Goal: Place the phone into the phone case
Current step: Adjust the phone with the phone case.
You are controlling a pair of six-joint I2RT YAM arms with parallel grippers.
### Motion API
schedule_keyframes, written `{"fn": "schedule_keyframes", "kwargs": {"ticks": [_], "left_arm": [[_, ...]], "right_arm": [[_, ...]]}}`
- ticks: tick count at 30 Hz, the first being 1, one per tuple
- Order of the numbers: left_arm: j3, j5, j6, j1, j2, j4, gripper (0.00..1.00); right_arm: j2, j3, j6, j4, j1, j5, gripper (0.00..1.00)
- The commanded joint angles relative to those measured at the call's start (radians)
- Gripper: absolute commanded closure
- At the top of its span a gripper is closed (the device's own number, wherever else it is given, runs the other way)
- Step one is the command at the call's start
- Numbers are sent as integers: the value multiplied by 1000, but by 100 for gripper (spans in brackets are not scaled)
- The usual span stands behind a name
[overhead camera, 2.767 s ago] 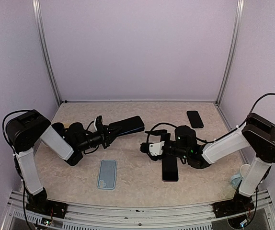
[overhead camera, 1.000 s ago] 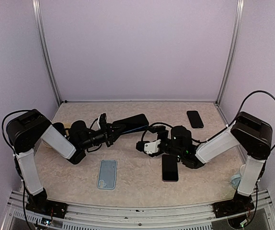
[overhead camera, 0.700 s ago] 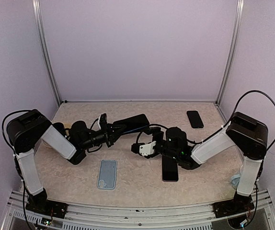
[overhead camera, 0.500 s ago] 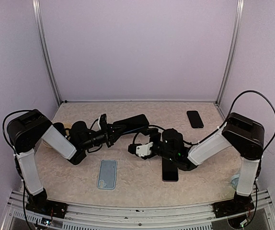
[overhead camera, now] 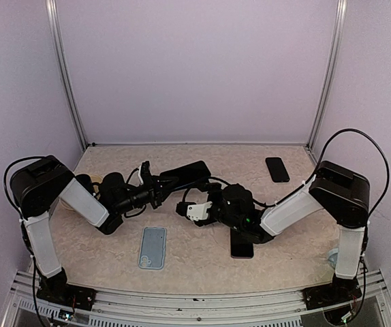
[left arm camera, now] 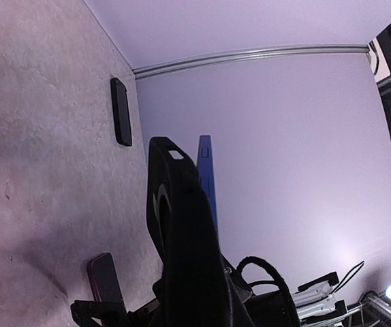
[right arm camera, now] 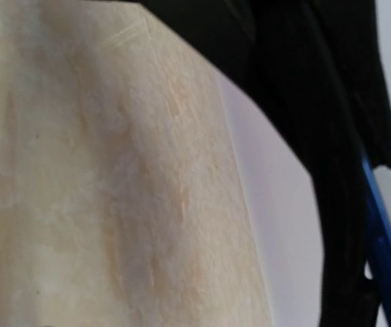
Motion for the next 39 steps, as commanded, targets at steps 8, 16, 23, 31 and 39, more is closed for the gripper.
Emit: {"fn": "schedule_keyframes", "kwargs": {"ticks": [8,16,23,31,39], "left_arm": [[41,25,91,-51,-18,54,100],[48,32,103,-54,-1,63,100],[55,67,172,-54,1,53,100],[50,92,227,-60,-6,71,100],[30,113,278,-60,-13,91,100]], "right_arm": [[-18,38,72,-8,89,-166,14],[-27,33,73,3,114,-215,14],[-68,-11,71,-2,117,-333,14],[-91,-25,84,3,116,-381,14],[-123,-51,99,13,113,-466,14]]}}
